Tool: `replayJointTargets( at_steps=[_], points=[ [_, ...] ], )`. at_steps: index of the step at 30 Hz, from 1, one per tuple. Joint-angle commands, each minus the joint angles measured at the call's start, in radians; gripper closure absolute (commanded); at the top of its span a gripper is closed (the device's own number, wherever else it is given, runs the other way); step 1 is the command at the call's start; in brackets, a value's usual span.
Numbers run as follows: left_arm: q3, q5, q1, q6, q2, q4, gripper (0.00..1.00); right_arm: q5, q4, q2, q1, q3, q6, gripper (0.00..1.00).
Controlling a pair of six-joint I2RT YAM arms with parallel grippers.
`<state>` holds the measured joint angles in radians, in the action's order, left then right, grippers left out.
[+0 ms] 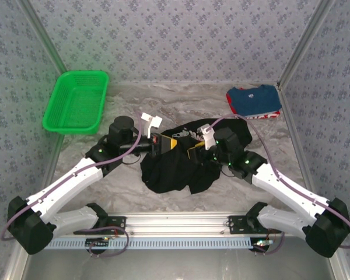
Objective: Fold the inside-out t-shirt
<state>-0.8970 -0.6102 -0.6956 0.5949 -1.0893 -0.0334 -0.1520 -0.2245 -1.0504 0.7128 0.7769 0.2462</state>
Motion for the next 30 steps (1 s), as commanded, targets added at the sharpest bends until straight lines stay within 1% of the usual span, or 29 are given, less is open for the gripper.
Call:
replayJointTargets(
  at_steps=[1, 2, 7, 9, 13, 14, 16, 18, 20, 21, 24, 27, 30],
  points=[
    [-0.022, -0.023, 0.004, -0.02, 0.004, 0.004, 1.0, 0.056, 0.021, -0.054, 0.017, 0.026, -0.037, 0.53],
    [-0.022, -0.023, 0.002, -0.02, 0.005, 0.003, 1.0, 0.074, 0.031, -0.077, 0.023, 0.032, -0.046, 0.5],
    [-0.013, -0.026, 0.002, -0.022, 0.009, 0.004, 1.0, 0.158, 0.078, -0.169, 0.032, 0.068, -0.064, 0.44],
    [-0.007, -0.022, 0.003, -0.025, 0.011, 0.001, 1.0, 0.159, 0.115, -0.186, 0.03, 0.076, -0.058, 0.42],
    [-0.002, -0.019, 0.003, -0.03, 0.011, -0.004, 1.0, 0.169, 0.18, -0.201, 0.03, 0.086, -0.051, 0.43],
    [0.0, -0.018, 0.003, -0.033, 0.011, -0.005, 1.0, 0.158, 0.196, -0.203, 0.03, 0.084, -0.051, 0.45],
    [-0.001, -0.008, 0.003, -0.042, 0.008, -0.014, 1.0, 0.108, 0.221, -0.203, 0.029, 0.076, -0.046, 0.57],
    [-0.004, 0.035, 0.004, -0.058, 0.012, -0.045, 1.0, 0.03, 0.217, -0.194, 0.013, 0.075, -0.041, 0.78],
    [-0.011, 0.1, 0.008, -0.078, 0.019, -0.092, 1.0, -0.051, 0.168, -0.162, -0.012, 0.075, -0.042, 0.95],
    [-0.011, 0.145, 0.01, -0.09, 0.026, -0.115, 1.0, -0.098, 0.131, -0.135, -0.029, 0.072, -0.042, 1.0],
    [-0.004, 0.264, 0.027, -0.12, 0.035, -0.157, 1.0, -0.271, 0.042, -0.04, -0.078, 0.058, -0.025, 1.0],
    [0.009, 0.359, 0.055, -0.136, 0.03, -0.17, 1.0, -0.426, 0.0, 0.037, -0.122, 0.051, 0.024, 1.0],
    [0.026, 0.384, 0.072, -0.147, 0.018, -0.145, 1.0, -0.536, 0.041, 0.085, -0.141, 0.033, 0.088, 1.0]
  ],
)
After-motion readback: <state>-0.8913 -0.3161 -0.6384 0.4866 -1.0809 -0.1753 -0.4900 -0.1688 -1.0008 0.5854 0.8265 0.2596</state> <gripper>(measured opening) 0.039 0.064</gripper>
